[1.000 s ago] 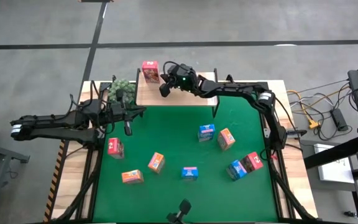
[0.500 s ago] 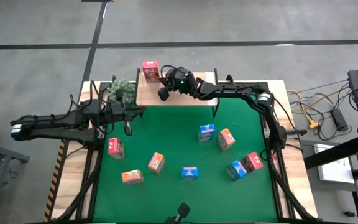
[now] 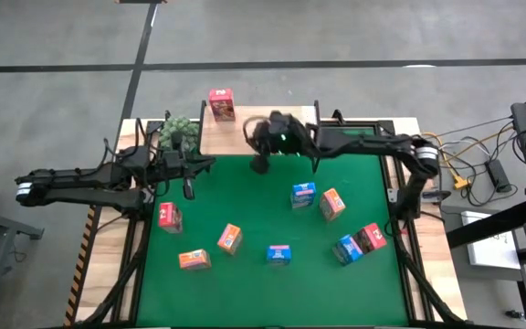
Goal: Stack cereal on shelf
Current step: Put the bottom left orange cereal box on the shelf
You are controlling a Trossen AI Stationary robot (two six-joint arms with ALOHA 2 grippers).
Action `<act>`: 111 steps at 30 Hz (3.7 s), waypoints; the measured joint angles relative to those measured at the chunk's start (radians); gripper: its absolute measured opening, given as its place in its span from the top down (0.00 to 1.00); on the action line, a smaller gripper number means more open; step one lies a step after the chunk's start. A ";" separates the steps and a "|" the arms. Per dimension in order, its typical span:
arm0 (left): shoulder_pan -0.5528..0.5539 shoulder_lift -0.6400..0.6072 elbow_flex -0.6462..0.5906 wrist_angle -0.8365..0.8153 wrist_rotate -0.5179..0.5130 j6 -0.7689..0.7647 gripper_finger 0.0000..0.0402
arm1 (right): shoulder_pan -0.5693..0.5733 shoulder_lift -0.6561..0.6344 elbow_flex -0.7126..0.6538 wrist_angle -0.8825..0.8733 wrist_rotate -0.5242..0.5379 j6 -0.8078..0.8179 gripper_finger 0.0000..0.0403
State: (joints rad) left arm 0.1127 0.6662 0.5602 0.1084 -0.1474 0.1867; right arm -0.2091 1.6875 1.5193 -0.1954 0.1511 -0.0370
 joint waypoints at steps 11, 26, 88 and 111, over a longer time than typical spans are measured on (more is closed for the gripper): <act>0.000 0.039 0.000 -0.062 0.000 -0.207 1.00 | 0.156 -0.313 -0.449 0.271 0.035 -0.097 0.97; -0.059 0.214 0.119 -0.227 0.112 -0.732 1.00 | 0.165 -0.573 -0.811 0.637 0.007 -0.296 0.97; -0.374 0.901 0.756 -1.078 0.233 -1.558 0.39 | 0.165 -0.890 -1.038 0.693 -0.046 -0.358 0.97; -0.378 0.902 0.753 -1.075 0.165 -1.433 0.40 | 0.165 -0.886 -1.038 0.694 -0.046 -0.358 0.97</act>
State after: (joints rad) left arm -0.2649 1.5681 1.3128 -0.9661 0.0180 -1.2458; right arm -0.0444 0.8013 0.4812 0.4982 0.1047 -0.3946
